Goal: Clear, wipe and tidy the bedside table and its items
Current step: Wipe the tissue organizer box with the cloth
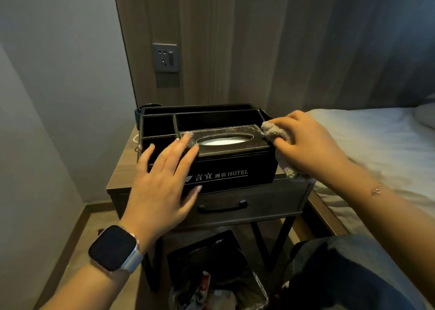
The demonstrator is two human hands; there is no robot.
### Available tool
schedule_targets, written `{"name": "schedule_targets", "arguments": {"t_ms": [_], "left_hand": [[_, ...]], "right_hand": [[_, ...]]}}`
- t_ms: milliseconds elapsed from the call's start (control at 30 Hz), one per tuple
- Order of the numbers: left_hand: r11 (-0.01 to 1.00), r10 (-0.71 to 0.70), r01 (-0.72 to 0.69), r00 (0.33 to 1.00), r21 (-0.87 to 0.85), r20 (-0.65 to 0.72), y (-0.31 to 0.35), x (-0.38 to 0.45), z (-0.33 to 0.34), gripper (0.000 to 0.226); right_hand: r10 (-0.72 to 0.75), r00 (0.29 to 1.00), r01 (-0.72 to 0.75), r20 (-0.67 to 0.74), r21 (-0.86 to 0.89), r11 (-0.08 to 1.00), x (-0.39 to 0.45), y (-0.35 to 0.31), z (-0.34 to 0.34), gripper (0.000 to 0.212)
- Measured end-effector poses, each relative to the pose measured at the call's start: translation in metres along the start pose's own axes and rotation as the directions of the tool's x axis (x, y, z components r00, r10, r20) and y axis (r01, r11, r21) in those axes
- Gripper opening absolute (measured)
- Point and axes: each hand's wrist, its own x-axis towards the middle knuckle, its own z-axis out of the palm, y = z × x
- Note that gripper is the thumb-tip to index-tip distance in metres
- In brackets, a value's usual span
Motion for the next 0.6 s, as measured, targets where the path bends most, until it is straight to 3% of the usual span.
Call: {"name": "schedule_targets", "arguments": {"t_ms": [100, 233, 333, 467, 533, 600], "left_hand": [[0.999, -0.034, 0.034, 0.999, 0.008, -0.008, 0.003, 0.003, 0.006, 0.07], [0.996, -0.065, 0.059, 0.994, -0.063, -0.093, 0.006, 0.004, 0.013, 0.067], [0.994, -0.092, 0.083, 0.987, -0.069, -0.13, 0.009, 0.002, 0.012, 0.065], [0.996, -0.086, 0.081, 0.986, -0.039, -0.144, 0.011, -0.002, 0.013, 0.062], [0.997, -0.076, 0.075, 0.985, -0.011, -0.153, 0.011, -0.003, 0.014, 0.062], [0.997, -0.073, 0.073, 0.983, -0.003, -0.166, 0.01, -0.004, 0.017, 0.062]], "right_hand": [[0.073, 0.996, -0.075, 0.056, 0.042, 0.996, 0.001, 0.003, 0.014, 0.03], [0.058, 0.996, -0.06, -0.067, -0.03, 0.998, -0.007, -0.01, 0.026, 0.027], [-0.045, 0.997, 0.04, -0.064, -0.075, 0.996, -0.018, -0.026, 0.026, 0.023], [-0.217, 0.974, 0.212, 0.057, 0.081, 0.974, -0.022, -0.033, 0.004, 0.023], [-0.182, 0.983, 0.177, 0.034, 0.122, 0.977, -0.01, -0.023, -0.006, 0.026], [-0.103, 0.995, 0.102, 0.003, 0.052, 0.993, 0.002, -0.013, -0.006, 0.027]]}}
